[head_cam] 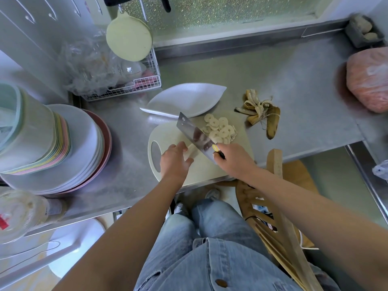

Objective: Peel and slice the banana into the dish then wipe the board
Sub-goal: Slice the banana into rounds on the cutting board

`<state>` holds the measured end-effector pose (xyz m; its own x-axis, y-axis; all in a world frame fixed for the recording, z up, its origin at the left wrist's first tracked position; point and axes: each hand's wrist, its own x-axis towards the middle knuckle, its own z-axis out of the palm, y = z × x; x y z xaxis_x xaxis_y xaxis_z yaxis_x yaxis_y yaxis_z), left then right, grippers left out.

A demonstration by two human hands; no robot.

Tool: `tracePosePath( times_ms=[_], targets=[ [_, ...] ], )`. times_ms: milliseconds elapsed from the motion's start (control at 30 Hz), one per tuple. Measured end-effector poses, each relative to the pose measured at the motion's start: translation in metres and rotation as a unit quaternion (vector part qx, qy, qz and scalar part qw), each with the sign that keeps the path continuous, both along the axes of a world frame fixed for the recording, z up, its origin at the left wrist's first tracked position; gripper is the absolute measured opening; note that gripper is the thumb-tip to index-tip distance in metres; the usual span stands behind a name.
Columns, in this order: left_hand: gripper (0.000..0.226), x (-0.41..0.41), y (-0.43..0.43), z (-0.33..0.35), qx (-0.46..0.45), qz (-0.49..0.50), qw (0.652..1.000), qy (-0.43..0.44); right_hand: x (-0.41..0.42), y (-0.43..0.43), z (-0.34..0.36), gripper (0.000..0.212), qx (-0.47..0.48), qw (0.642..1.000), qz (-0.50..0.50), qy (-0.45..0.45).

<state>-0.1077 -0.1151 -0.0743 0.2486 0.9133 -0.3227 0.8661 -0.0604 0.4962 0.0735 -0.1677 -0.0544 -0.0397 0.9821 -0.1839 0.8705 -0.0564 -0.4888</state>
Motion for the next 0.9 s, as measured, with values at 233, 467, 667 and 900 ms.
tracePosePath(
  times_ms=[233,467,667,900],
  targets=[
    [0.031,0.001,0.000,0.000,-0.004,0.007,1.000,-0.002,-0.005,0.002,0.001,0.043,-0.035,0.999,0.006,-0.024],
    [0.031,0.003,-0.001,0.000,-0.002,0.014,1.000,-0.001,-0.018,0.001,-0.013,0.028,-0.063,0.996,-0.007,-0.056],
    [0.034,0.001,0.000,-0.001,-0.010,0.018,1.000,-0.014,-0.015,-0.001,-0.015,0.029,-0.026,0.998,-0.021,-0.044],
    [0.030,0.001,0.001,0.001,-0.013,0.017,1.000,-0.010,-0.006,0.007,0.001,0.030,0.016,0.999,-0.002,-0.040]
  ],
)
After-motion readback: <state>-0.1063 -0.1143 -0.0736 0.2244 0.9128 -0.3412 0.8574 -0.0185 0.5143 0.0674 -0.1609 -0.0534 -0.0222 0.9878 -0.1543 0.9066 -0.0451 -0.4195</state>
